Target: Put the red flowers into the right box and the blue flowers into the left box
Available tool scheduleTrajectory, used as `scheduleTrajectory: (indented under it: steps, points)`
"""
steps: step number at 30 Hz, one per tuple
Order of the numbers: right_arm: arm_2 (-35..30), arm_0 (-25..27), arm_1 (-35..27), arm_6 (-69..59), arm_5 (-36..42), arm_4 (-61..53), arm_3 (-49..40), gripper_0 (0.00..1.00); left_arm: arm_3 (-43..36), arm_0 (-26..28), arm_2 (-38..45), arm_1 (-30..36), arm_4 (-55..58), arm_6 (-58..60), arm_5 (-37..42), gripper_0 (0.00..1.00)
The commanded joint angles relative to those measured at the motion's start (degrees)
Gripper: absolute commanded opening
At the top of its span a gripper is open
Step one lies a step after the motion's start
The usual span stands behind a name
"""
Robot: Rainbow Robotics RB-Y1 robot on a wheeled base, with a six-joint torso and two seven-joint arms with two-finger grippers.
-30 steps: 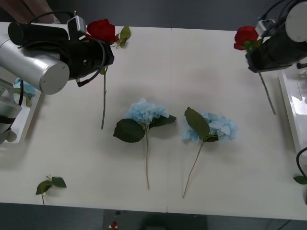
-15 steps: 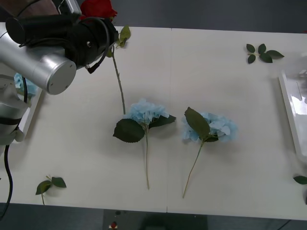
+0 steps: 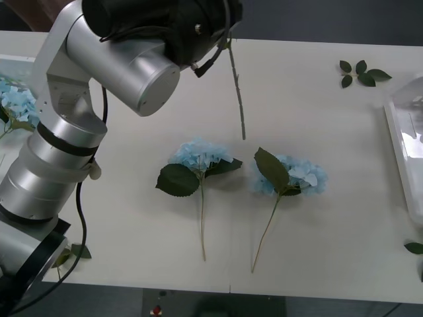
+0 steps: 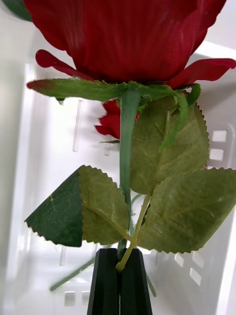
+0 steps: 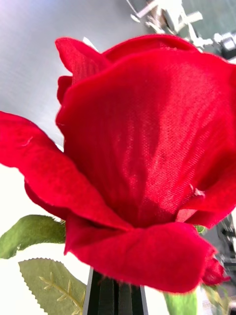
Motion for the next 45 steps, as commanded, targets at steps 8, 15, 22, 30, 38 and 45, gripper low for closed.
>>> scheduleTrajectory:
  steps: [8, 15, 22, 30, 38, 45]
  points:
    - [0.9, 6.2, -1.4, 1.8, -9.7, -0.6, 1.2, 0.0, 11.8, -8.6, -8.6, -3.2, 0.0, 1.0, -19.8, 0.0]
    - [4.7, 6.1, -1.3, 2.7, -18.8, -1.7, 9.0, 0.0, 17.5, -12.2, -12.2, -5.4, 0.7, 1.7, -26.5, 0.0]
    - [8.6, 6.2, 0.0, 2.7, -25.3, -3.0, 12.7, 0.0, 18.3, -13.4, -11.2, -8.6, 4.7, 3.8, -28.3, 0.0]
    - [9.0, 6.3, 0.5, 2.9, -25.9, -5.3, 12.7, 0.69, 18.4, -12.9, -9.4, -10.3, 2.5, 12.2, -28.7, 0.0]
    - [9.0, 6.5, 0.4, 6.4, -25.8, -11.1, 12.7, 1.0, 18.3, -12.9, -9.3, -10.5, 1.3, 15.6, -29.5, 0.0]
    - [6.1, 6.4, 0.3, 14.6, -21.9, -16.4, 10.0, 1.0, 18.4, -12.9, -10.4, -10.3, 1.6, 15.7, -29.5, 0.0]
